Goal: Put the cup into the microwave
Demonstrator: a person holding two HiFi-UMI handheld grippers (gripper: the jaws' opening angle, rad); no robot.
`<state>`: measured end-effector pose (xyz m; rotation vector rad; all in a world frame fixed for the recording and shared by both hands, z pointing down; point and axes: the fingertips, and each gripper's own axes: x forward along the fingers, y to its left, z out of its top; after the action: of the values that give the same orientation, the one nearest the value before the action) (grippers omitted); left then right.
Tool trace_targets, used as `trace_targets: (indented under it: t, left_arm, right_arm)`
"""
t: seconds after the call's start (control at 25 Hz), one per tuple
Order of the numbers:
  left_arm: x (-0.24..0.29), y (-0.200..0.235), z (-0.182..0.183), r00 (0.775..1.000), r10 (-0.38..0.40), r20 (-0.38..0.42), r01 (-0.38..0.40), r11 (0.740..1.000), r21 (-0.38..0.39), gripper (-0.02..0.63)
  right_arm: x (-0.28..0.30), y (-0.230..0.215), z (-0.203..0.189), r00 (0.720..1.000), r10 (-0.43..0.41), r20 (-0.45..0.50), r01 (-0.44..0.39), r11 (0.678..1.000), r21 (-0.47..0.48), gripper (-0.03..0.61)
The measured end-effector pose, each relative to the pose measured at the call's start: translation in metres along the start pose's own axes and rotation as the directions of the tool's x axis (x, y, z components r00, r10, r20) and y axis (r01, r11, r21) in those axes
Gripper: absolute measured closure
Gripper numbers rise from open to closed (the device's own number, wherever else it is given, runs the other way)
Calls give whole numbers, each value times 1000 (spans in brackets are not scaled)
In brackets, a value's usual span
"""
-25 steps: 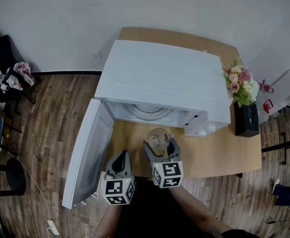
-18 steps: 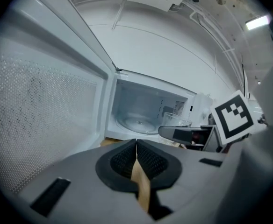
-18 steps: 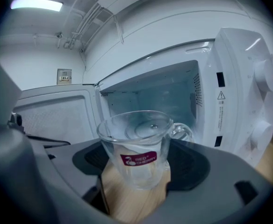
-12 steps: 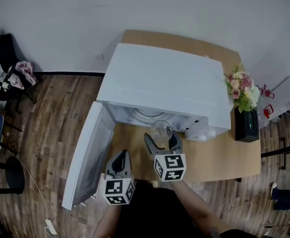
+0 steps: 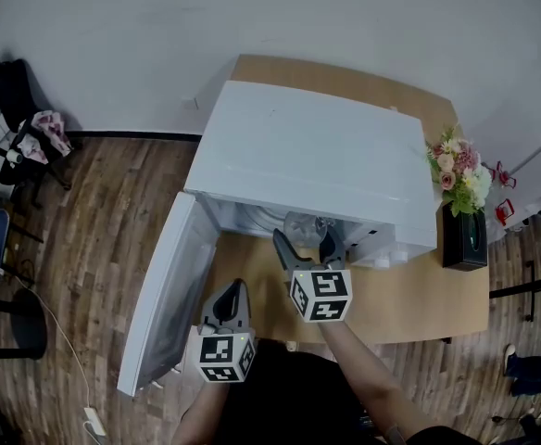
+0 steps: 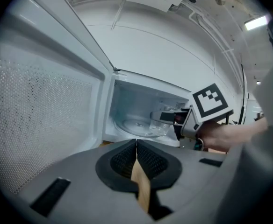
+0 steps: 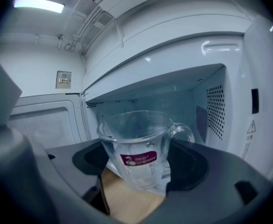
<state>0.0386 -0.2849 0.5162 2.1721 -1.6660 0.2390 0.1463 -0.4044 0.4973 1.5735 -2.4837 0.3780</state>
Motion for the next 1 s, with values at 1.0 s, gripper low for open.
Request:
trace_targets:
  t: [1.0]
  left_arm:
    - [10, 18, -5, 999, 26, -36, -27, 999, -32, 607]
  right_arm:
    - [81, -5, -5, 995, 40, -86, -44, 998, -40, 233]
